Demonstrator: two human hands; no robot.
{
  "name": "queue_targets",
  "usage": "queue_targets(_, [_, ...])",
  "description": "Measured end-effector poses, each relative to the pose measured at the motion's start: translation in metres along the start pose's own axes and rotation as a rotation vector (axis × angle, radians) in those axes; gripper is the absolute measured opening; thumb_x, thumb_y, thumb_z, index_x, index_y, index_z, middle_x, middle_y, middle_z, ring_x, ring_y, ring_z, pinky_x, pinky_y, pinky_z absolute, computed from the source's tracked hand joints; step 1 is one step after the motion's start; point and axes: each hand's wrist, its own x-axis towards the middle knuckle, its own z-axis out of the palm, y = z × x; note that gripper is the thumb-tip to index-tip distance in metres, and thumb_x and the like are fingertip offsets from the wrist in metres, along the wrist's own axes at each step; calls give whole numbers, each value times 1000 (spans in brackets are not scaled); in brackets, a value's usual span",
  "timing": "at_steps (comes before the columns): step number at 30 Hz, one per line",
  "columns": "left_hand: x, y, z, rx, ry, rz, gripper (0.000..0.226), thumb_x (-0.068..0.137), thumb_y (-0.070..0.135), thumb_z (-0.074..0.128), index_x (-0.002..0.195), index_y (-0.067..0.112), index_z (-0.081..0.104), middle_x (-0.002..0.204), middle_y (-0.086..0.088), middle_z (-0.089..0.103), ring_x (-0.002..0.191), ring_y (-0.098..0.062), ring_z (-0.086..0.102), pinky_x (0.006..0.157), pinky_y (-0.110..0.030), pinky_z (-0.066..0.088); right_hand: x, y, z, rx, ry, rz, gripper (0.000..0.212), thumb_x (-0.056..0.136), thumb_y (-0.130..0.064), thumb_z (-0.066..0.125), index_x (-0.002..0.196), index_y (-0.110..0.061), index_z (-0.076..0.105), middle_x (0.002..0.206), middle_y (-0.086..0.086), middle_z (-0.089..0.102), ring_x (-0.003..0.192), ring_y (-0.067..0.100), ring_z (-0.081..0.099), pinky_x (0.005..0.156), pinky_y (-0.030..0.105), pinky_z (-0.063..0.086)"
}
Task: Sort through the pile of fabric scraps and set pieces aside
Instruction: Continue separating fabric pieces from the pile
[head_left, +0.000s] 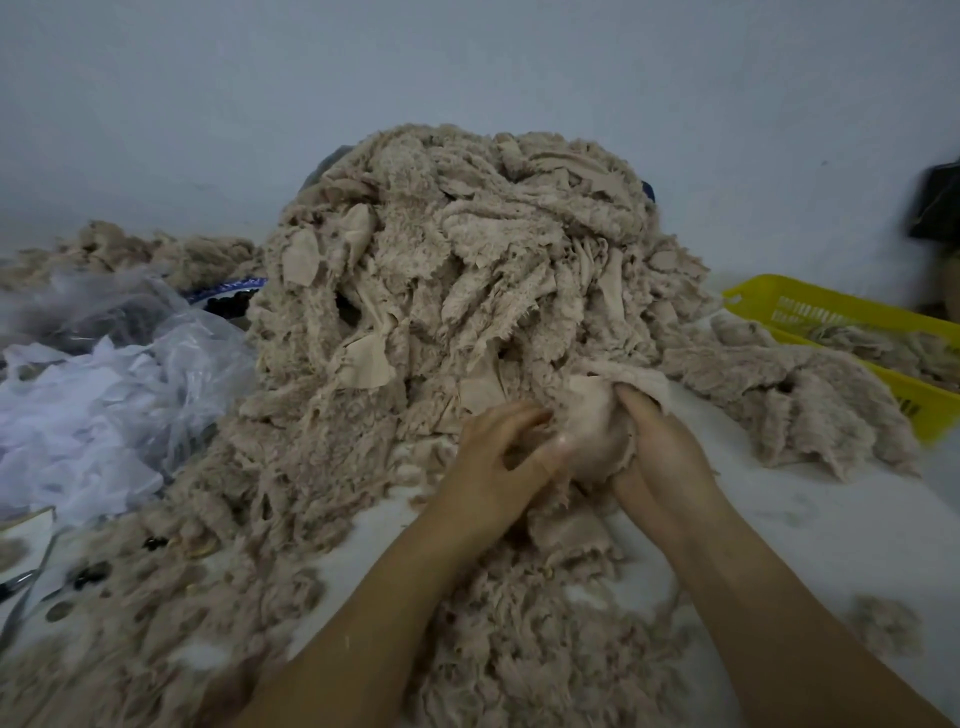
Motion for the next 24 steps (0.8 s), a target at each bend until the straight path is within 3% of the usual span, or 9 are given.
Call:
queue_targets(2, [-3,-9,4,126,-128,55,62,77,77,51,122,36,61,120,44,34,119,23,23,95,6,17,1,-1,-1,17,1,-11,32,96,-35,61,117,-12,67,110,7,74,94,21,73,68,33,57])
queue_targets(5, [-3,-13,2,209,-5,52,25,96,37,62,102,16,74,105,19,53,106,-5,42,94,-22,37,1,-4,-3,102,-38,-28,29,99,-30,56,119,-11,65,111,8,74,96,23,73,71,35,59])
queue_targets(8, [0,-7,-10,-339,240,-269,29,93,34,66,82,8,70,84,-2,68,84,-22,63,73,-29,49,3,-8,-6,235,-50,-75,26,103,-22,50,125,-13,60,111,6,74,94,18,73,65,30,59])
queue_targets(11, [0,-4,-22,-971,167,-498,36,79,40,74,98,11,79,99,-13,76,86,-26,73,73,-34,59,5,-5,-9,208,1,-84,29,101,-20,52,130,-14,56,116,4,71,87,13,74,62,28,58])
queue_targets(13, [-1,-3,-29,-1146,94,-531,40,81,44,71,105,14,79,105,-13,76,89,-25,74,73,-36,59,5,-1,-11,104,5,-140,30,101,-15,52,131,-18,53,116,4,68,82,13,74,60,27,57])
queue_targets(16, [0,-6,-32,-1359,56,-484,35,89,39,65,105,11,79,99,-11,76,84,-24,75,69,-37,61,5,1,-14,-209,42,-259,43,100,-11,51,137,-31,47,131,-3,59,101,19,69,78,38,59])
queue_targets(18, [0,-6,-31,-1397,56,-459,36,87,36,68,110,10,77,104,-13,74,89,-26,73,79,-41,61,0,1,-10,-316,-15,-320,44,98,-12,51,135,-37,53,128,-9,61,106,20,66,84,40,58])
queue_targets(20, [0,-4,-28,-1311,72,-451,42,84,36,69,116,10,74,116,-16,71,102,-29,70,93,-45,55,-11,5,-2,-399,-176,-331,25,88,-29,55,105,-40,70,102,-12,72,89,16,70,76,34,57])
queue_targets(24, [-2,1,-18,-928,87,-388,52,92,43,57,125,3,66,122,-21,68,115,-32,65,99,-43,53,-23,20,9,-699,-480,-285,25,78,-62,65,97,-47,62,90,-28,69,80,-8,65,63,13,50])
